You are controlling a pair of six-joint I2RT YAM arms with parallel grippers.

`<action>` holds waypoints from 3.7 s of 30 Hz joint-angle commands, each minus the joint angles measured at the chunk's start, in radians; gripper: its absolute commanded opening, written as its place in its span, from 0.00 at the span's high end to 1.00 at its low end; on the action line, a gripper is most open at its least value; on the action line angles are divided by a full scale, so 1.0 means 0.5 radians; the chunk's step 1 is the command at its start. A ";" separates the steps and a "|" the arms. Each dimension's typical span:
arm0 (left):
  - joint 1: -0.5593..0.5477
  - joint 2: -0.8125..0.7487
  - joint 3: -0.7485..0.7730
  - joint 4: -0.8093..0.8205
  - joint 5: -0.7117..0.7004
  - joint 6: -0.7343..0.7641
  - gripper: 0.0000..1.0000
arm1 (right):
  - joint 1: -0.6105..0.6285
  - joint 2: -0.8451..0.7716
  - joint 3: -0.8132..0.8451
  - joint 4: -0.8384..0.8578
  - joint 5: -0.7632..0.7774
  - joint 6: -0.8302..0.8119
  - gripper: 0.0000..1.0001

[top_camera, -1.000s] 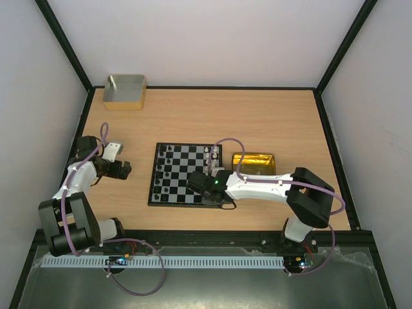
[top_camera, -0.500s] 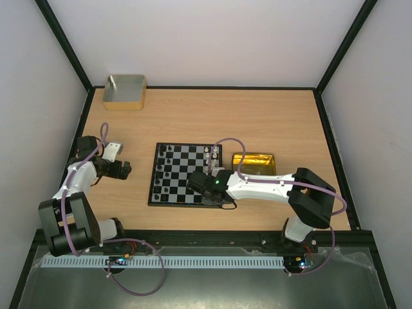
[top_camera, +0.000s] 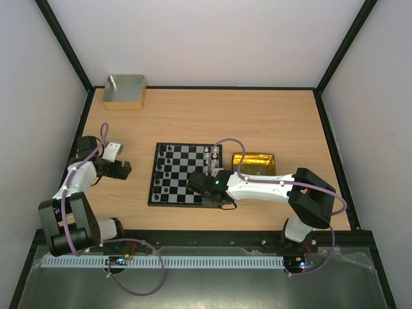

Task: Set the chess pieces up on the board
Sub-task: Place the chess piece on the chessboard, then pick up the chess piece from the storage box, then place the chess piece on the chessboard.

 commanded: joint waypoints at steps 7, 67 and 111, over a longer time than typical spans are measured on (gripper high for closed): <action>-0.005 0.001 -0.038 0.009 0.001 -0.004 0.01 | 0.016 -0.022 -0.026 -0.045 0.035 -0.003 0.83; -0.001 0.117 0.038 -0.008 -0.010 0.034 0.00 | -1.634 -0.326 -0.430 0.329 -0.339 -0.561 0.68; -0.002 0.069 -0.018 0.004 0.023 0.010 0.00 | -0.202 0.043 0.406 -0.265 0.005 -0.415 0.98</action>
